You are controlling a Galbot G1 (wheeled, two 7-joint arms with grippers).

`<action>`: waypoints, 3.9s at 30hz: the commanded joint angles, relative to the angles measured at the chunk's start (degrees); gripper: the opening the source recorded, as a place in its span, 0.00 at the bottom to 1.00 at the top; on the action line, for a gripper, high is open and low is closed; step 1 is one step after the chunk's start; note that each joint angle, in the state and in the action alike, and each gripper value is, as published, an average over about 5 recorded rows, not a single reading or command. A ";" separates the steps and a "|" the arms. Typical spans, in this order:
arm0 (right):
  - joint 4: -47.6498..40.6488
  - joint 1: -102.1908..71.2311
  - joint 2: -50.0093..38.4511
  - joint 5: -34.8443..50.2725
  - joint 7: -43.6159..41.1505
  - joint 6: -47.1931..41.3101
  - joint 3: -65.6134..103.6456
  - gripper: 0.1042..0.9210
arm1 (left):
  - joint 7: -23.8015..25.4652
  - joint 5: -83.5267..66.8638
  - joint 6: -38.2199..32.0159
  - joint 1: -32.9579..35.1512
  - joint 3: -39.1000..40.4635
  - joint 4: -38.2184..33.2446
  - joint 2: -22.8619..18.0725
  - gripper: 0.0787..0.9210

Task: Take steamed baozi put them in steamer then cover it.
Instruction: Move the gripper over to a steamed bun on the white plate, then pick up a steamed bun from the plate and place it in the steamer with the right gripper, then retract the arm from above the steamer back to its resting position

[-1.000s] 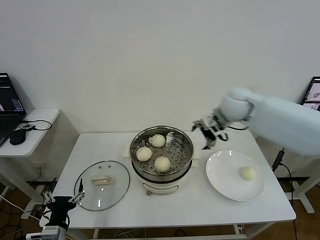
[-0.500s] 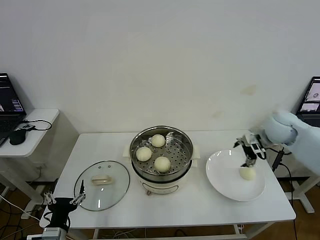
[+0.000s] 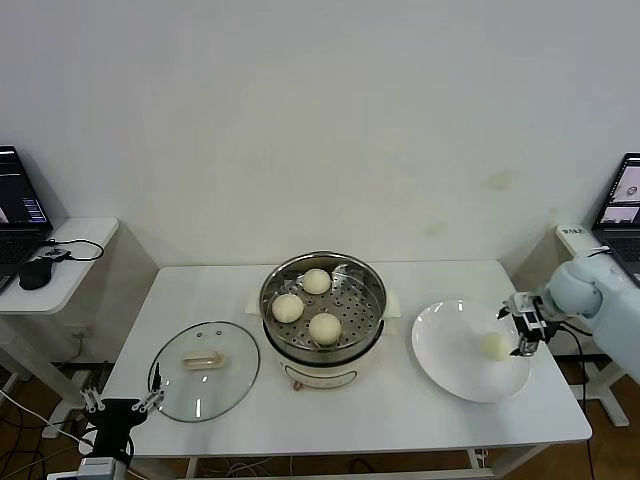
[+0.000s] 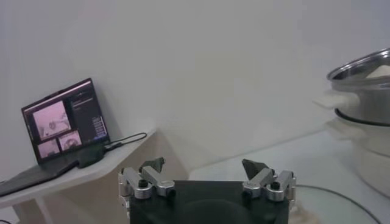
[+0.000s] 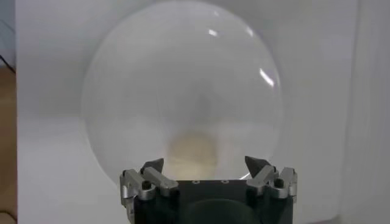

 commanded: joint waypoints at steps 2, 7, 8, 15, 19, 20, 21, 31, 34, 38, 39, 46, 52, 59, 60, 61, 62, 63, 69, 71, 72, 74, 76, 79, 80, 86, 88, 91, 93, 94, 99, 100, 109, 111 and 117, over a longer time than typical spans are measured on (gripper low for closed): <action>-9.01 -7.35 5.96 -5.48 0.96 2.41 6.33 0.88 | 0.08 -0.06 0.10 -0.20 -0.07 0.29 0.07 0.88; -10.80 -7.04 7.62 -5.98 1.90 2.81 6.63 0.88 | 0.10 -0.18 0.20 -0.53 -0.12 0.40 0.08 0.88; -11.08 -6.90 7.84 -6.08 2.06 2.84 6.66 0.88 | 0.10 -0.19 0.20 -0.56 -0.12 0.43 0.07 0.88; -11.70 -6.48 8.50 -6.53 2.61 2.71 6.63 0.88 | 0.04 -0.21 0.13 -0.81 -0.04 0.79 0.00 0.88; -11.71 -6.38 8.64 -6.50 2.80 2.86 6.73 0.84 | 0.01 -0.19 0.06 -0.76 0.00 0.82 -0.10 0.88; -11.62 -6.38 8.60 -6.47 2.76 2.90 6.76 0.82 | 0.01 -0.18 0.05 -0.75 0.02 0.82 -0.15 0.88; -11.51 -6.37 8.53 -6.47 2.70 2.91 6.79 0.81 | 0.01 -0.16 0.03 -0.74 0.05 0.82 -0.20 0.88; -9.25 -5.23 7.13 -5.61 2.16 2.57 6.38 0.61 | -0.06 -0.17 -0.03 -0.48 -0.06 0.22 -0.35 0.88; -7.01 -3.32 5.69 -4.01 1.69 1.87 5.17 0.58 | -0.06 -0.17 -0.03 -0.44 -0.06 0.01 -0.41 0.88; -2.10 2.07 2.29 -0.02 0.95 -0.40 0.84 0.57 | -0.03 -0.13 0.08 -0.60 0.13 -0.35 -0.39 0.88; -0.83 3.86 1.43 1.20 0.85 -1.13 -0.78 0.57 | -0.02 -0.12 0.12 -0.69 0.19 -0.41 -0.36 0.88; 9.84 22.14 -1.73 13.01 0.40 -7.18 -14.64 0.58 | 0.04 -0.12 0.24 -1.11 1.02 -0.83 -0.21 0.88; 15.57 37.97 3.24 26.65 2.96 -13.44 -25.73 0.59 | 0.09 -0.28 0.39 -1.53 1.12 -1.01 0.00 0.88; 16.76 45.80 14.44 37.98 8.25 -20.68 -32.92 0.60 | 0.06 -0.66 0.37 -1.46 0.84 -1.41 0.01 0.88; 16.41 45.95 16.11 39.13 9.03 -21.60 -33.33 0.60 | 0.05 -0.69 0.36 -1.44 0.79 -1.53 -0.02 0.88; 16.01 45.91 17.52 40.04 9.78 -22.44 -33.62 0.60 | 0.04 -0.71 0.36 -1.40 0.72 -1.66 -0.06 0.88; 15.52 45.71 18.97 40.77 10.41 -23.18 -33.90 0.60 | 0.03 -0.70 0.36 -1.36 0.65 -1.79 -0.10 0.88; 14.97 45.42 20.46 41.33 11.04 -23.87 -34.21 0.60 | 0.03 -0.69 0.36 -1.31 0.57 -1.92 -0.14 0.88; 11.28 41.50 26.83 41.22 12.65 -26.26 -35.40 0.60 | 0.00 -0.88 0.36 -0.98 -0.34 -2.78 -0.45 0.88; 9.80 39.47 28.33 40.22 12.74 -26.79 -35.33 0.60 | 0.00 -1.04 0.33 -0.74 -0.69 -3.07 -0.49 0.88; 9.05 38.41 29.05 39.47 12.73 -27.02 -35.29 0.60 | 0.00 -1.11 0.32 -0.61 -0.86 -3.20 -0.51 0.88; 7.73 36.63 29.97 37.89 12.62 -27.31 -35.32 0.60 | -0.01 -1.23 0.29 -0.39 -1.22 -3.42 -0.57 0.88; 6.51 35.20 30.56 36.42 12.57 -27.31 -35.42 0.60 | -0.02 -1.33 0.25 -0.17 -1.54 -3.61 -0.62 0.88; 5.01 33.49 30.90 34.73 12.51 -27.16 -35.33 0.60 | -0.03 -1.48 0.20 0.16 -1.88 -3.85 -0.62 0.88; 4.72 33.03 30.86 34.15 12.44 -27.10 -35.27 0.60 | -0.04 -1.52 0.18 0.26 -1.97 -3.91 -0.60 0.88; 3.79 31.15 30.03 30.87 12.11 -26.62 -35.00 0.60 | -0.04 -1.74 0.13 0.28 -2.28 -3.71 -0.41 0.88; 3.56 30.82 29.77 30.39 12.22 -26.52 -34.93 0.60 | -0.03 -1.77 0.17 0.14 -2.29 -3.65 -0.34 0.88; 3.59 30.29 29.33 30.19 12.37 -26.48 -34.96 0.60 | -0.01 -1.76 0.22 -0.02 -2.18 -3.66 -0.32 0.88; 3.82 29.95 29.05 30.28 12.45 -26.43 -34.80 0.60 | 0.00 -1.73 0.23 -0.06 -2.08 -3.66 -0.33 0.88; 3.96 29.80 28.92 30.43 12.54 -26.40 -34.63 0.60 | 0.00 -1.72 0.23 -0.06 -2.04 -3.64 -0.31 0.88; 4.62 30.01 28.37 30.99 13.00 -25.90 -33.15 0.66 | -0.01 -1.66 0.29 -0.24 -1.93 -3.63 -0.26 0.88; 4.96 30.24 28.12 31.16 13.01 -25.84 -32.67 0.70 | 0.00 -1.65 0.34 -0.32 -1.88 -3.68 -0.27 0.88; 15.27 30.74 19.86 35.46 19.12 -23.68 -27.01 0.88 | 0.07 -1.66 0.64 -1.19 -1.37 -3.04 -0.05 0.88; 18.66 29.09 17.12 36.77 23.98 -23.09 -25.01 0.88 | 0.07 -1.68 0.69 -1.44 -1.11 -2.82 -0.02 0.88; 28.13 13.65 7.45 42.06 43.77 -18.41 -12.97 0.88 | 0.01 -1.56 0.72 -2.12 -0.03 -1.96 -0.17 0.88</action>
